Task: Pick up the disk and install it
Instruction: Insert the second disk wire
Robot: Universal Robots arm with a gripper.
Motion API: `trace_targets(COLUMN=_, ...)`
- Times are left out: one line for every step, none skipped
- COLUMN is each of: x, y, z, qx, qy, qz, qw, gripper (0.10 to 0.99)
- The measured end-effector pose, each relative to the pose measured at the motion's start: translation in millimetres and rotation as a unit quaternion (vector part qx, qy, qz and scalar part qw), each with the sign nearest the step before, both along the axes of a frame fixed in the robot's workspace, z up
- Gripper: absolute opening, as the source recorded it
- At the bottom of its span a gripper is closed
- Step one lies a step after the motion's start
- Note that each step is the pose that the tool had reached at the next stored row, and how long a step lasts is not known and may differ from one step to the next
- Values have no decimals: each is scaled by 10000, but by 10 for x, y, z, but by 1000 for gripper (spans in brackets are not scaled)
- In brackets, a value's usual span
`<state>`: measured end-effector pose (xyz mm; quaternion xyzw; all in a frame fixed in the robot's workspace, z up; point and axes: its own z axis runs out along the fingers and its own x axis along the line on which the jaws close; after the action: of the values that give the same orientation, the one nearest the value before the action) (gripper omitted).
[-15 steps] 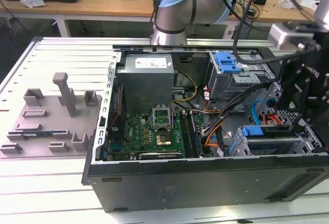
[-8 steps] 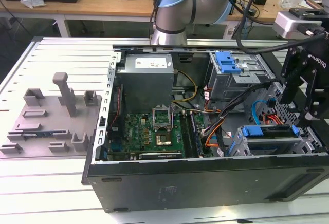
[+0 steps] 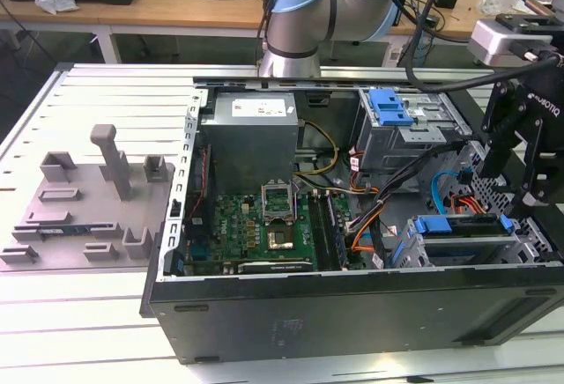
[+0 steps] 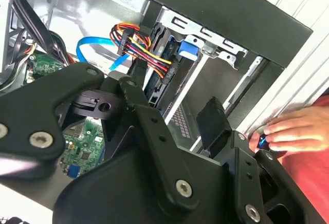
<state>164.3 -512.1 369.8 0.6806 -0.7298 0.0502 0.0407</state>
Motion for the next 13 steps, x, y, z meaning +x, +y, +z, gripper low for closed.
trace_targets(x=0, y=0, z=0, qx=0, qy=0, qz=0, qw=10000, gripper=663)
trace_targets(x=0, y=0, z=0, qx=0, qy=0, qz=0, qw=10000, gripper=663)
trace_targets(x=0, y=1, z=0, qx=-1, qy=0, qz=-1, qw=10000, gripper=663)
trace_targets(x=1, y=24, z=1, qx=-48, qy=38, qz=-1, qw=10000, gripper=663)
trace_targets(x=1, y=70, z=4, qx=-131, qy=128, qz=-1, qw=9998, gripper=663)
trace_targets(x=1, y=138, z=10, qx=-186, qy=188, qz=-1, qw=9996, gripper=663)
trace_targets(x=1, y=256, z=16, qx=-295, qy=263, qz=-1, qw=9992, gripper=663)
trace_targets(x=1, y=331, z=16, qx=-405, qy=296, qz=-4, qw=9987, gripper=663)
trace_targets(x=1, y=382, z=16, qx=-525, qy=310, qz=-6, qw=9981, gripper=647)
trace_targets(x=2, y=415, z=17, qx=-618, qy=314, qz=-9, qw=9976, gripper=584)
trace_targets(x=2, y=470, z=17, qx=-775, qy=320, qz=-13, qw=9965, gripper=518)
trace_targets(x=1, y=515, z=17, qx=-911, qy=324, qz=-18, qw=9953, gripper=518)
trace_targets(x=1, y=547, z=16, qx=-996, qy=328, qz=-20, qw=9945, gripper=459)
